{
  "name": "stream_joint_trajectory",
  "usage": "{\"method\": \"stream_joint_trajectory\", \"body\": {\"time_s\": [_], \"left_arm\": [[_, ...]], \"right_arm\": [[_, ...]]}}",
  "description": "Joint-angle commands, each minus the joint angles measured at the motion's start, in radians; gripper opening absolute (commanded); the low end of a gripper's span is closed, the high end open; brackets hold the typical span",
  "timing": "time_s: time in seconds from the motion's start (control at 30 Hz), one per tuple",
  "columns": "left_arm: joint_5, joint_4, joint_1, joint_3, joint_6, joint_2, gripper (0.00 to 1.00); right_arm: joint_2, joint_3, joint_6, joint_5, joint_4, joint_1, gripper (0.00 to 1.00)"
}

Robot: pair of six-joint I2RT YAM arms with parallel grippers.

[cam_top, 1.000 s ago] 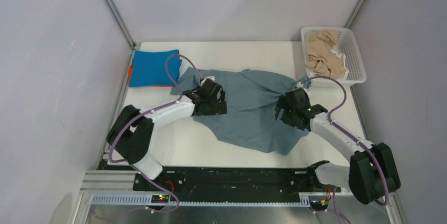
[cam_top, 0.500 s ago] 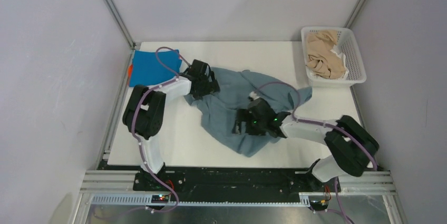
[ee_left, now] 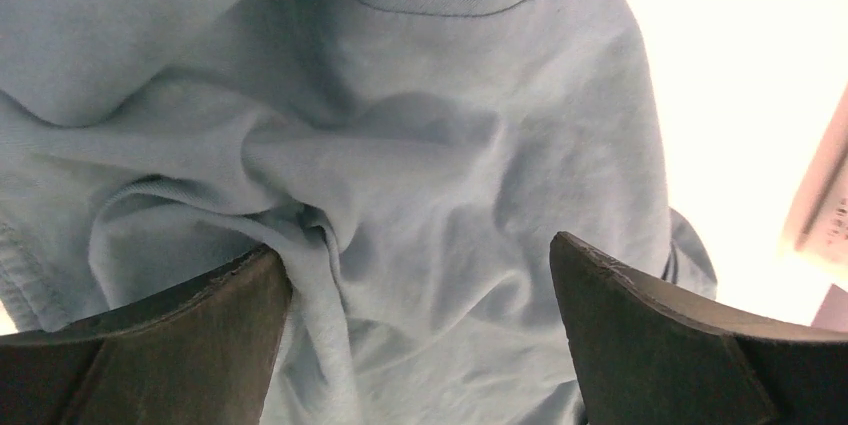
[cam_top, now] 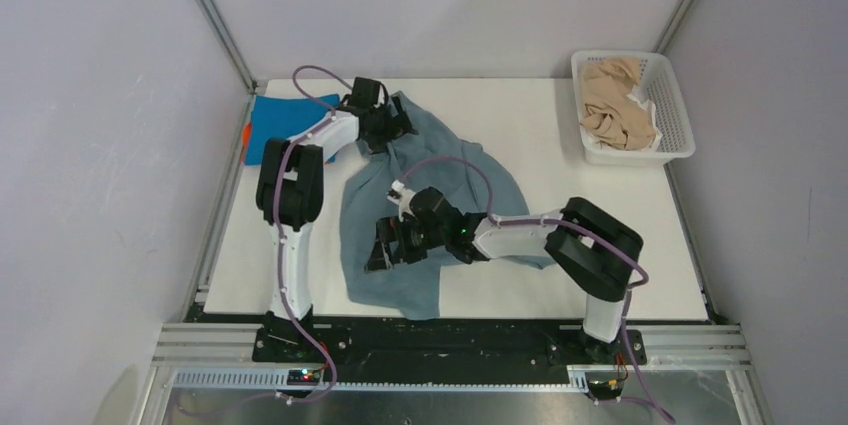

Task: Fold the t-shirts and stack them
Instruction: Flatten out the tshirt

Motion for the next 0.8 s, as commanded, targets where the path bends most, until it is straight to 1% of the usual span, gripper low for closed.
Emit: {"method": "stream_joint_trajectory", "body": {"time_s": [0.0, 0.03, 0.1, 0.13, 0.17, 0.2, 0.23, 0.27, 0.3, 0.33, 0.37, 0.4, 0.43, 0.47, 0.5, 0.53, 0.57, 0.6, 0.63, 0.67, 0.7, 0.73, 0.77], "left_arm": [[0.107, -0.022, -0.006, 0.121, 0.020, 0.055, 1.00], [0.112, -0.027, -0.006, 0.145, 0.022, 0.059, 1.00], [0.119, -0.043, -0.006, 0.166, 0.033, 0.042, 1.00], [0.111, -0.051, -0.007, 0.165, 0.038, 0.030, 1.00], [0.101, -0.067, -0.013, 0.158, 0.060, -0.011, 1.00], [0.061, -0.077, -0.017, 0.134, 0.074, -0.037, 1.00], [0.001, -0.097, -0.029, 0.098, 0.104, -0.102, 1.00], [-0.034, -0.107, -0.036, 0.061, 0.115, -0.174, 1.00], [-0.099, -0.121, -0.051, 0.033, 0.139, -0.212, 1.00], [-0.130, -0.126, -0.060, -0.037, 0.145, -0.295, 1.00], [-0.201, -0.130, -0.080, -0.078, 0.152, -0.335, 1.00], [-0.233, -0.131, -0.091, -0.170, 0.152, -0.422, 1.00], [-0.301, -0.133, -0.121, -0.214, 0.150, -0.466, 1.00], [-0.335, -0.135, -0.139, -0.310, 0.145, -0.547, 1.00], [-0.391, -0.138, -0.183, -0.356, 0.138, -0.590, 1.00], [-0.417, -0.140, -0.206, -0.457, 0.120, -0.674, 1.00], [-0.463, -0.140, -0.260, -0.510, 0.108, -0.713, 1.00], [-0.487, -0.145, -0.292, -0.605, 0.068, -0.792, 1.00], [-0.521, -0.147, -0.356, -0.655, 0.047, -0.829, 1.00], [-0.551, -0.151, -0.429, -0.749, -0.001, -0.900, 1.00], [-0.563, -0.159, -0.467, -0.831, -0.024, -0.962, 1.00], [-0.589, -0.179, -0.543, -0.866, -0.067, -0.989, 1.00], [-0.607, -0.196, -0.585, -0.923, -0.094, -1.043, 1.00]], "right_arm": [[-0.197, 0.017, -0.153, 0.148, -0.080, -0.009, 0.99], [-0.226, -0.006, -0.174, 0.196, -0.125, -0.012, 0.99], [-0.330, -0.060, -0.189, 0.261, -0.182, -0.036, 0.99], [-0.401, -0.078, -0.192, 0.297, -0.239, -0.057, 0.99], [-0.476, -0.110, -0.201, 0.376, -0.281, -0.079, 1.00], [-0.510, -0.127, -0.209, 0.427, -0.355, -0.090, 0.99], [-0.577, -0.156, -0.208, 0.517, -0.399, -0.122, 0.99], [-0.608, -0.167, -0.190, 0.552, -0.491, -0.143, 0.99], [-0.660, -0.186, -0.175, 0.594, -0.537, -0.202, 0.99], [-0.684, -0.195, -0.139, 0.602, -0.632, -0.237, 0.99], [-0.730, -0.219, -0.124, 0.607, -0.669, -0.311, 0.99], [-0.754, -0.235, -0.098, 0.611, -0.726, -0.343, 1.00], [-0.804, -0.275, -0.086, 0.632, -0.747, -0.392, 0.99], [-0.828, -0.296, -0.075, 0.639, -0.779, -0.411, 1.00], [-0.872, -0.328, -0.072, 0.651, -0.796, -0.444, 0.99], [-0.891, -0.354, -0.068, 0.662, -0.830, -0.457, 0.99], [-0.917, -0.363, -0.069, 0.666, -0.846, -0.483, 1.00], [-0.927, -0.378, -0.075, 0.674, -0.873, -0.494, 0.99], [-0.934, -0.383, -0.077, 0.679, -0.894, -0.509, 0.99], [-0.931, -0.388, -0.085, 0.693, -0.901, -0.511, 0.98], [-0.928, -0.390, -0.105, 0.695, -0.905, -0.509, 0.98], [-0.922, -0.390, -0.116, 0.695, -0.904, -0.495, 0.98], [-0.919, -0.391, -0.143, 0.695, -0.896, -0.483, 0.97]]}}
